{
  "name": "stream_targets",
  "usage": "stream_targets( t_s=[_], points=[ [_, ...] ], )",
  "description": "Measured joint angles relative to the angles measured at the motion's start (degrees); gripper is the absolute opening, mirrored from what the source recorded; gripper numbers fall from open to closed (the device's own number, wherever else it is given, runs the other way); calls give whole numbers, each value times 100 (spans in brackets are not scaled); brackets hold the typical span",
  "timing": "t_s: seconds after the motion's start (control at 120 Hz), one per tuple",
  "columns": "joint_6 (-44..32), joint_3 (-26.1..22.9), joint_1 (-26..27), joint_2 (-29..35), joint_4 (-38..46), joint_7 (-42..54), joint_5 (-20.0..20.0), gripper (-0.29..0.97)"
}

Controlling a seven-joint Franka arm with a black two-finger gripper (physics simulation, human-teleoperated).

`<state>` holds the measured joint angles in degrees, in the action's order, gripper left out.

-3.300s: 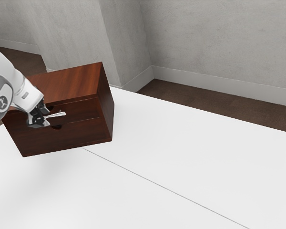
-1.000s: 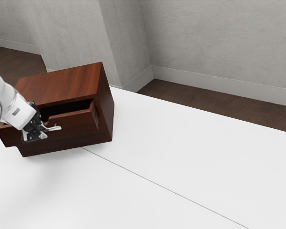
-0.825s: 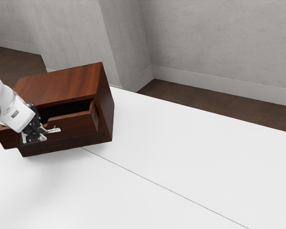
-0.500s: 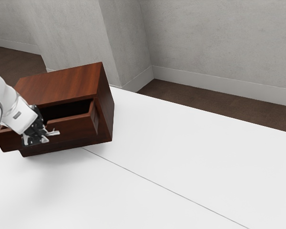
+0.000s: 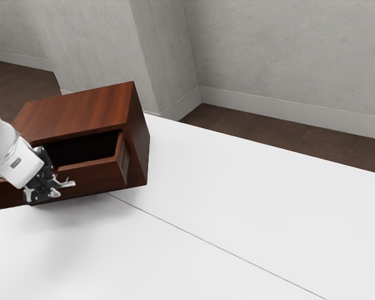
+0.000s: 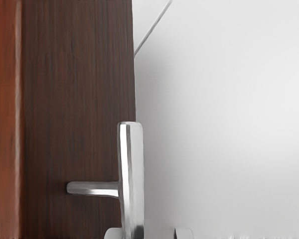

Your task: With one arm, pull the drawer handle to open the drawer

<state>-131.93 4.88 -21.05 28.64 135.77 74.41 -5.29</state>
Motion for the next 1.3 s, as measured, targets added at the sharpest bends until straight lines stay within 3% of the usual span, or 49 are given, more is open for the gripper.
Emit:
stream_targets(
  t_s=[1.3],
  points=[
    [184, -71, -13, 1088, 750, -32, -5, 5]
  ],
)
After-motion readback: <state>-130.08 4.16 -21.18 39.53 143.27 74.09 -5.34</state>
